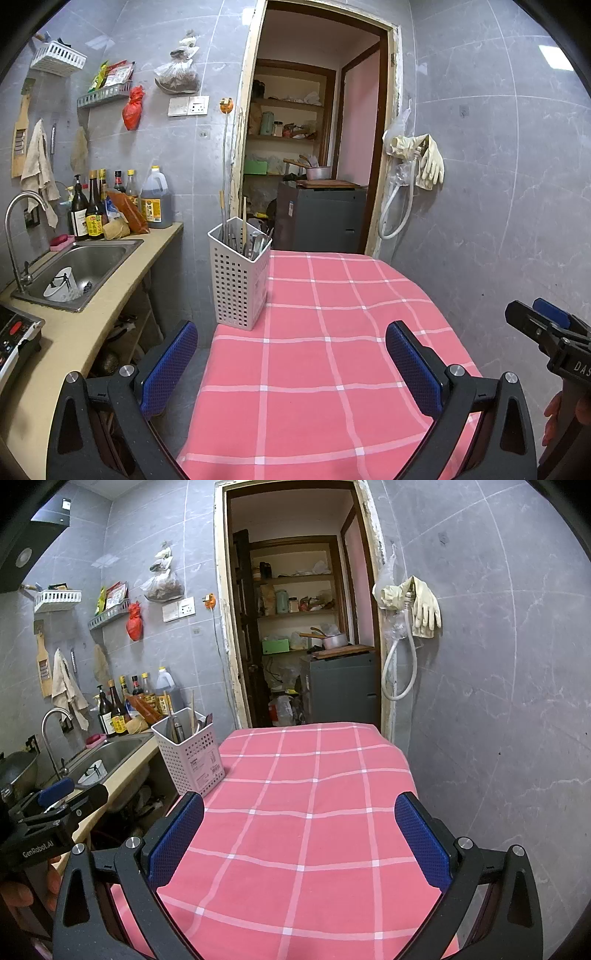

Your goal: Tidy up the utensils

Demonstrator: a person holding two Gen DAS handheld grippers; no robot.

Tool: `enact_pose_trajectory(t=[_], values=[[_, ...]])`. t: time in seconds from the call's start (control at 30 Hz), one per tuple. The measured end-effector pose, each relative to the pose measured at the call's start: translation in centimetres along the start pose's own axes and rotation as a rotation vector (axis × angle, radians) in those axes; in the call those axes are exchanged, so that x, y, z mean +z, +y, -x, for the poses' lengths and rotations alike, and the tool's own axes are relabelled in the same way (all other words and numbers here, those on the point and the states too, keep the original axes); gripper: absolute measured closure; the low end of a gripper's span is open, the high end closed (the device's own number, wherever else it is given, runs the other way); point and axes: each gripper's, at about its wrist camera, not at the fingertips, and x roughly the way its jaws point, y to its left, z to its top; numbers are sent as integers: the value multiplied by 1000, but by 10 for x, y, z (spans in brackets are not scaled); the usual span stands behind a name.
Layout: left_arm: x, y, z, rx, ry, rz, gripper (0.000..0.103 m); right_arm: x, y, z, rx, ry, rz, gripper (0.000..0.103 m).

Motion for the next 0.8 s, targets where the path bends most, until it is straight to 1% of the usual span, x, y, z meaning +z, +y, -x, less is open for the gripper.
enact_pose_trajectory(t=[0.23, 0.5, 0.8], values=[[0, 7, -1, -11, 13, -1, 0, 3, -3, -1, 3, 2, 2, 1], [1, 8, -1, -5, 25, -3, 0, 2, -3, -1, 2, 5, 2, 2], [1, 13, -7, 11, 46, -9, 0, -14, 2, 4, -3, 21, -1, 2]])
